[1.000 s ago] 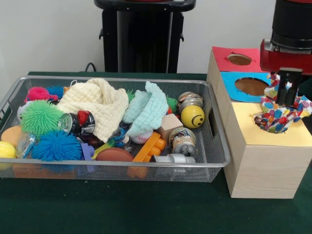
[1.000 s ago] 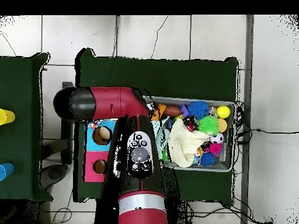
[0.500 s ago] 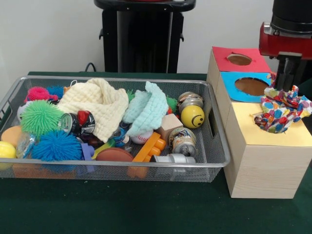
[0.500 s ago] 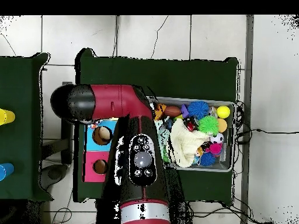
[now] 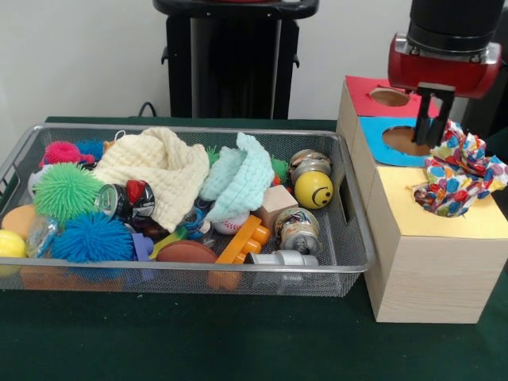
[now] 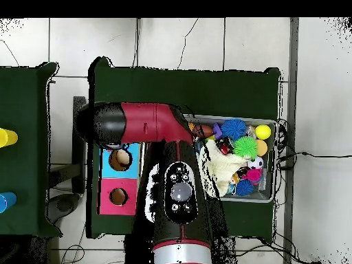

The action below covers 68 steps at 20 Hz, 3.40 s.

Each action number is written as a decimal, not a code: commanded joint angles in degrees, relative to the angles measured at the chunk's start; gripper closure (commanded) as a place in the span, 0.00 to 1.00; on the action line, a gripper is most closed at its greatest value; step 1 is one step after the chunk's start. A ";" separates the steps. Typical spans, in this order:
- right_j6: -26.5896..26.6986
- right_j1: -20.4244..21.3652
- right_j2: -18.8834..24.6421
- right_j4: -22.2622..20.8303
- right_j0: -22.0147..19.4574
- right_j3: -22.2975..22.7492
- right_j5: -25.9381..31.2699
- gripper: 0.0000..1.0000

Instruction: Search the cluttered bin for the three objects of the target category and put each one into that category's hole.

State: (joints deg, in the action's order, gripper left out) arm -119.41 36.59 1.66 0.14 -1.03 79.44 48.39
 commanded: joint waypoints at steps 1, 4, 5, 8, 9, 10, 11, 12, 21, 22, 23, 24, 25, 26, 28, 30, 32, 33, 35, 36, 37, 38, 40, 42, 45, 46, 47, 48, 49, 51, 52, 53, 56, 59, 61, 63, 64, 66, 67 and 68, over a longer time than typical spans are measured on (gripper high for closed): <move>-1.04 0.77 -0.61 -3.50 -2.43 14.34 -2.50 1.00; -2.15 0.85 -2.20 -5.62 -2.11 14.40 -3.27 1.00; -1.95 0.32 -2.18 -6.12 -2.51 14.21 -3.94 1.00; -1.82 -0.63 -2.52 -7.27 -3.20 13.31 -4.19 1.00; -1.80 -0.73 -2.59 -7.53 -3.38 12.93 -4.01 1.00; -2.03 -0.87 -2.69 -7.59 -3.52 12.66 -3.77 1.00; -2.36 -1.02 -3.10 -7.99 -3.39 11.95 -2.95 1.00; -2.36 -1.34 -3.51 -8.72 -3.37 11.02 -2.85 1.00; -2.51 -8.53 -4.12 -10.29 -4.71 2.07 -2.69 1.00; -2.16 -9.07 -4.01 -10.34 -5.01 1.50 -2.86 1.00; -1.82 -9.60 -3.90 -10.38 -5.31 0.93 -3.04 1.00; -1.47 -10.14 -3.79 -10.43 -5.61 0.35 -3.21 1.00; -1.14 -10.55 -3.78 -10.65 -5.75 -0.17 -3.26 1.00; -1.02 -10.81 -3.77 -10.74 -5.81 -0.54 -3.21 1.00; -0.92 -10.82 -3.83 -10.76 -5.88 -0.65 -3.19 1.00; -0.22 -11.02 -3.72 -10.97 -5.94 -1.28 -2.68 1.00; 0.12 -10.99 -3.57 -11.16 -5.92 -1.36 -3.28 1.00; 0.13 -10.86 -3.57 -11.30 -5.79 -1.10 -3.91 1.00; -0.67 -10.74 -3.79 -11.09 -5.47 -0.71 -4.45 1.00; -0.77 -10.70 -3.81 -11.06 -5.42 -0.57 -4.68 1.00; -0.70 -10.70 -3.71 -11.04 -5.48 -0.49 -4.92 1.00; -0.81 -10.78 -3.81 -11.29 -5.35 -0.65 -5.47 1.00; -0.91 -10.87 -3.57 -11.24 -5.34 -0.74 -6.14 1.00; -1.03 -10.99 -3.67 -11.47 -5.06 -0.87 -6.11 1.00; -1.21 -10.72 -3.27 -11.02 -5.16 -0.58 -5.93 1.00; -1.25 -10.64 -3.25 -11.00 -5.10 -0.56 -5.93 1.00; -1.27 -10.55 -3.24 -10.97 -5.05 -0.43 -6.06 1.00; -1.13 -10.54 -3.30 -11.08 -4.97 -0.51 -6.12 1.00; -1.01 -10.51 -3.43 -11.44 -4.78 -0.58 -6.53 1.00; -1.28 -10.31 -3.51 -11.42 -4.67 -0.05 -7.08 1.00; -1.27 -10.22 -3.63 -11.65 -4.51 0.00 -7.37 1.00; -1.38 -10.25 -3.69 -11.68 -4.40 -0.06 -7.44 1.00; -1.54 -10.40 -3.45 -11.59 -4.20 0.25 -8.20 1.00; -1.23 -9.94 -3.55 -11.86 -3.68 0.41 -8.12 1.00; -0.60 -9.69 -3.48 -12.21 -3.61 0.55 -8.55 1.00; 0.02 -9.34 -3.08 -12.07 -3.87 1.13 -9.22 0.00; 0.08 -9.21 -3.01 -12.05 -3.91 1.33 -9.45 0.00; 0.29 -9.04 -2.92 -12.03 -3.90 1.46 -9.51 0.00; 0.44 -8.99 -2.91 -12.03 -3.86 1.39 -9.33 0.00; 0.67 -8.99 -3.07 -12.36 -3.66 1.13 -9.41 0.00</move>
State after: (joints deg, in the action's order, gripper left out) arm -119.41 27.88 -3.35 -7.63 -4.62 79.61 42.70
